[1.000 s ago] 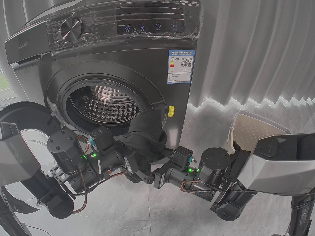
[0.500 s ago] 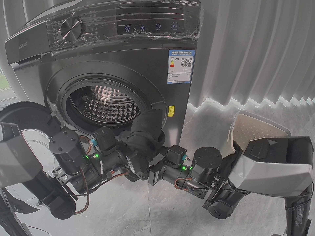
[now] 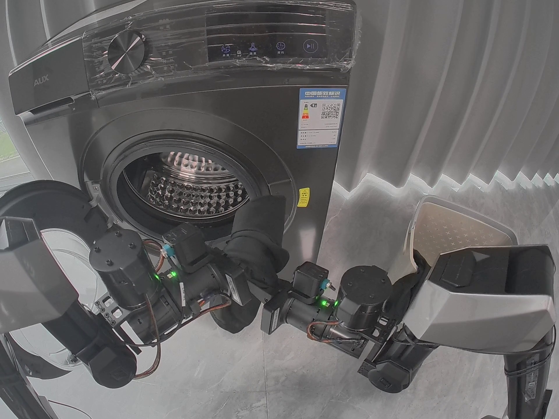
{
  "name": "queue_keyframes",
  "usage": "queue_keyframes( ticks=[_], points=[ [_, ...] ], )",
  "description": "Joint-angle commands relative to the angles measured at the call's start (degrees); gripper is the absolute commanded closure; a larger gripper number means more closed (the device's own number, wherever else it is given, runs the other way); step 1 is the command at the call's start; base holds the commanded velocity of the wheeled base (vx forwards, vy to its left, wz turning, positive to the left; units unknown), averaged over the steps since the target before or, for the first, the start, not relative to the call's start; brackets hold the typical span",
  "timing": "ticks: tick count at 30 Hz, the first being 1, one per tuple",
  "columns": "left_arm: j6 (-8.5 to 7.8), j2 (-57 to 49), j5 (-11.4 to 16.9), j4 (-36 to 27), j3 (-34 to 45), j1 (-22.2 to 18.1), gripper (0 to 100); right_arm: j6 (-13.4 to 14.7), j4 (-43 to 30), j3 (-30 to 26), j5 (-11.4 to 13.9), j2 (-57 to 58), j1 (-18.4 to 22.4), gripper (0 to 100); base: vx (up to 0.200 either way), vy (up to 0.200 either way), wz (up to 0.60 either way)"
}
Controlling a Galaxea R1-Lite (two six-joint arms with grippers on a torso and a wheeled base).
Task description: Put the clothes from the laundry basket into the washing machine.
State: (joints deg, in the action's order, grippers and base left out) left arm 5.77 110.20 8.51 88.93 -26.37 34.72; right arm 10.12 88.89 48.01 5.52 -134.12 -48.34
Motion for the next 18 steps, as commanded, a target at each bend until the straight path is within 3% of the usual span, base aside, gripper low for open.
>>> queue_keyframes(
  ticks=[1,8,9,13,18],
  points=[
    [0.21,0.1,0.0,0.1,0.1,-0.1,100,0.0,0.0,-0.7,-0.5,0.6,-0.9,100,0.0,0.0,0.0],
    [0.21,0.1,0.0,0.1,0.2,-0.3,100,0.2,0.1,-1.1,-0.6,0.7,-1.1,100,0.0,0.0,0.0],
    [0.21,0.1,0.0,0.1,0.2,-0.3,0,0.2,0.1,-1.2,-0.6,0.7,-1.1,100,0.0,0.0,0.0],
    [1.44,0.1,0.0,0.1,-0.3,-0.4,0,0.3,0.1,-2.0,-0.7,2.0,-1.1,100,0.0,0.0,0.0],
    [1.53,0.1,-0.1,0.0,0.1,-1.5,0,0.6,0.1,-5.0,-1.6,4.7,-0.4,100,0.0,0.0,0.0]
  ],
)
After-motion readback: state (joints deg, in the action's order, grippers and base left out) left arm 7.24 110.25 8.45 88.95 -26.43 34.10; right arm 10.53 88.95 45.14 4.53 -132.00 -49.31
